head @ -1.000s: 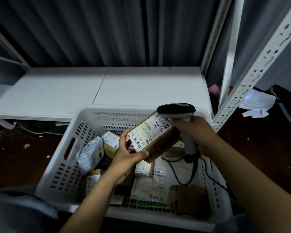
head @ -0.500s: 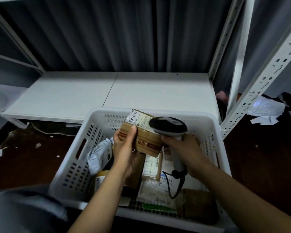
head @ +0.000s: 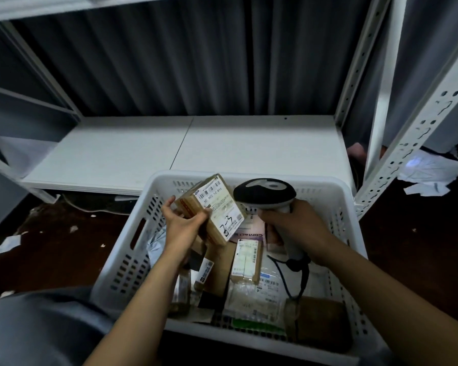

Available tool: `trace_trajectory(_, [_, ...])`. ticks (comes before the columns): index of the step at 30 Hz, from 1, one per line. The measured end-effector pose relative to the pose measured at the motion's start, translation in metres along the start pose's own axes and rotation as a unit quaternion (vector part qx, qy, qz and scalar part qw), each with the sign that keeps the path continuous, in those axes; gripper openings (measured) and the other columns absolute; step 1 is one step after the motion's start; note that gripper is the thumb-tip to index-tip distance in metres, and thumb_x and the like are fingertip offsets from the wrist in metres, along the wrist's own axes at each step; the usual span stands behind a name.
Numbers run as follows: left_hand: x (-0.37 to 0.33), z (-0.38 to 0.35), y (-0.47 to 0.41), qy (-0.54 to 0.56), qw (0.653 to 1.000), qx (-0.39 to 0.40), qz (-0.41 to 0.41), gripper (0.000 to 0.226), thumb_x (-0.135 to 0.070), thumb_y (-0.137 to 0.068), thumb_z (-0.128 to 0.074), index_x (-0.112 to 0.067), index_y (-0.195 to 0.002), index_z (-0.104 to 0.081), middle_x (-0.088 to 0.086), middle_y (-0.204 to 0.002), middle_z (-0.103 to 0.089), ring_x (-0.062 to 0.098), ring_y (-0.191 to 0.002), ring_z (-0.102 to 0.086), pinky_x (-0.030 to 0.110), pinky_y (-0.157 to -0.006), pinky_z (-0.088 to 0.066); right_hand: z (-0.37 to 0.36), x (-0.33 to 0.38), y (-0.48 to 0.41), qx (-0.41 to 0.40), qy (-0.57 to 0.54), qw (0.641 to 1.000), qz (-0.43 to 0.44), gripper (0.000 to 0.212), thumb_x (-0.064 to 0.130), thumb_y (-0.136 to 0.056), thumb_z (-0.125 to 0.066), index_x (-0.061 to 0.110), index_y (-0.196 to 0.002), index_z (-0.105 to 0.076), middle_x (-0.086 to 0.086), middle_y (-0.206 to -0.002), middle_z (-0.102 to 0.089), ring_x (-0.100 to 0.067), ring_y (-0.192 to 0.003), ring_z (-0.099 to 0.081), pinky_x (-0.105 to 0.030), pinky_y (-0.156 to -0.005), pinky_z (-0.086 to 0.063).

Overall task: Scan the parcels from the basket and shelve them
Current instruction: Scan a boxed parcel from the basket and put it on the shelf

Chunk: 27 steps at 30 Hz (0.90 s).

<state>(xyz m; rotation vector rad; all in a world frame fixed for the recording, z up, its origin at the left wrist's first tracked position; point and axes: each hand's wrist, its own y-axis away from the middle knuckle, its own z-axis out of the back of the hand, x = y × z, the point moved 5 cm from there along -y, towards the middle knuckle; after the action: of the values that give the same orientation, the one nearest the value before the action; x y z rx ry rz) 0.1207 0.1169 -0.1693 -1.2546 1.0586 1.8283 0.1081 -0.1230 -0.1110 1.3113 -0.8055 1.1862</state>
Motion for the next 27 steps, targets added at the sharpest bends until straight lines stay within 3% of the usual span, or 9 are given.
trace_trajectory(4, [0.014,0.009,-0.013,0.019,1.0,0.008,0.021,0.074,-0.013,-0.075,-0.08,-0.034,-0.125,-0.03,0.004,-0.121,-0.061,0.021,-0.107,-0.062,0.047,-0.097,-0.051,0.005,0.007,-0.001,-0.008,0.045,0.999,0.005,0.026,0.02,-0.088,-0.069,0.01,-0.065,-0.061,0.0,-0.05,-0.062,-0.011,-0.043,-0.057,-0.021,-0.044,-0.046])
trace_trajectory(6, [0.019,0.01,-0.018,0.022,0.999,0.016,0.025,0.072,-0.013,-0.075,-0.079,-0.035,-0.123,-0.031,0.004,-0.122,-0.061,0.023,-0.107,-0.063,0.049,-0.097,-0.05,0.008,0.009,-0.001,-0.017,0.061,0.998,0.009,0.027,0.021,-0.087,-0.069,0.01,-0.064,-0.06,0.0,-0.048,-0.061,-0.01,-0.041,-0.056,-0.018,-0.042,-0.044])
trace_trajectory(21, [0.018,0.008,-0.02,-0.022,0.999,0.026,0.004,0.072,-0.012,-0.076,-0.078,-0.035,-0.125,-0.03,0.007,-0.127,-0.058,0.025,-0.11,-0.06,0.045,-0.097,-0.051,0.017,0.016,-0.004,-0.03,0.097,0.995,0.017,0.026,0.022,-0.087,-0.069,0.012,-0.065,-0.06,0.003,-0.045,-0.06,-0.007,-0.038,-0.054,-0.017,-0.041,-0.043])
trace_trajectory(27, [0.016,0.008,-0.021,0.005,0.999,0.039,0.011,0.072,-0.012,-0.077,-0.077,-0.038,-0.124,-0.03,0.009,-0.126,-0.059,0.027,-0.11,-0.061,0.049,-0.097,-0.05,0.017,0.016,-0.008,-0.026,0.088,0.996,0.012,0.02,0.022,-0.086,-0.07,0.013,-0.071,-0.061,0.005,-0.046,-0.061,-0.005,-0.039,-0.055,-0.018,-0.042,-0.043])
